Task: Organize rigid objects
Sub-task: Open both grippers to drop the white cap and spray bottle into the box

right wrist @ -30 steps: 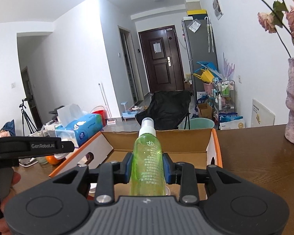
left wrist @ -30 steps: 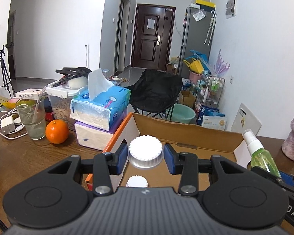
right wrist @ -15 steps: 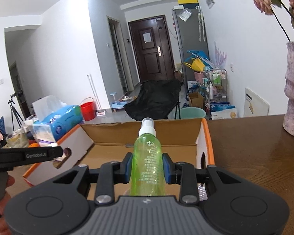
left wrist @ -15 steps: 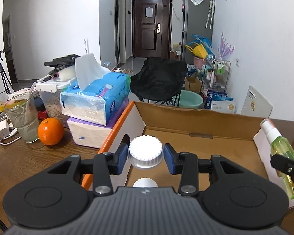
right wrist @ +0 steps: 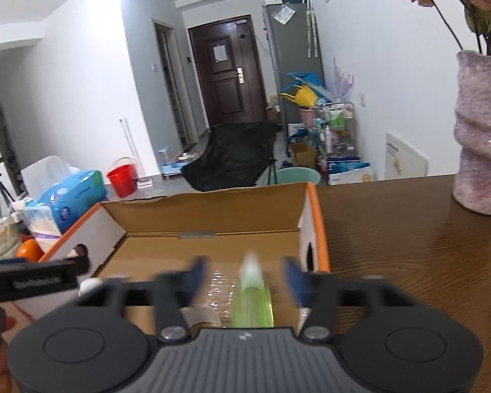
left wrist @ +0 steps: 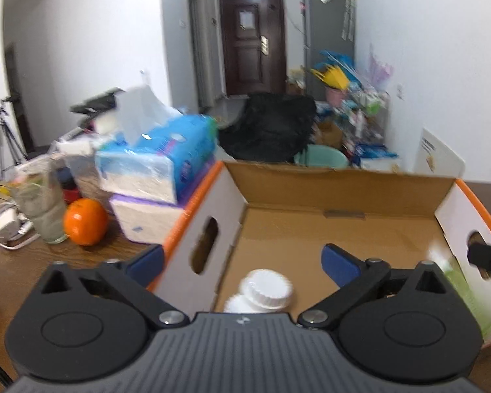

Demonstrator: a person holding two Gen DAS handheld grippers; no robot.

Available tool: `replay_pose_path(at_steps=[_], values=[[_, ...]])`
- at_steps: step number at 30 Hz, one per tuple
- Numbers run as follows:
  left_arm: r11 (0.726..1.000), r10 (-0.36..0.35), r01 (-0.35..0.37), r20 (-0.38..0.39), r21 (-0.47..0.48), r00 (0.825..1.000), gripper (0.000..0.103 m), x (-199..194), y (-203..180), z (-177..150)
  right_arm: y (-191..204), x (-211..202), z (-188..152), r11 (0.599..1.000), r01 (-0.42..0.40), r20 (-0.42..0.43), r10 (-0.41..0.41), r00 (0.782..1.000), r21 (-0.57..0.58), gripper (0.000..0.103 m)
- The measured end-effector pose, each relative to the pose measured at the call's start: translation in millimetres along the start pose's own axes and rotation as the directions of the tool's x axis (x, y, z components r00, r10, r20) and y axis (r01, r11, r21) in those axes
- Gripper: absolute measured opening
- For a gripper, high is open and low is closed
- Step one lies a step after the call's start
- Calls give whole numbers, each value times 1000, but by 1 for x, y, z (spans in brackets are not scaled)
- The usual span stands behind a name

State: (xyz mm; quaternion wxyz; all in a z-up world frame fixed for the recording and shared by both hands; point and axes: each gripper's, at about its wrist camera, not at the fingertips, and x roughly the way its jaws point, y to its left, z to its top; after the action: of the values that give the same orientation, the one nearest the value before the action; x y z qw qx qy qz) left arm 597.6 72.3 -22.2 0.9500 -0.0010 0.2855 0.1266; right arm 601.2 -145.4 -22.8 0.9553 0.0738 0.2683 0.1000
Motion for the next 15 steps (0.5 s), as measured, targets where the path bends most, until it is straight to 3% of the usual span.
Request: replay_pose_path(at_steps=[5, 15], values=[[1000, -5, 5, -17, -27, 1000, 103, 2, 6, 2, 4, -4, 0, 1000, 8, 20, -8, 1000, -20, 102], [999, -1, 0, -10, -42, 1000, 103, -8, 8, 4, 6, -20, 6, 1000, -20, 39, 21, 999, -15, 103]])
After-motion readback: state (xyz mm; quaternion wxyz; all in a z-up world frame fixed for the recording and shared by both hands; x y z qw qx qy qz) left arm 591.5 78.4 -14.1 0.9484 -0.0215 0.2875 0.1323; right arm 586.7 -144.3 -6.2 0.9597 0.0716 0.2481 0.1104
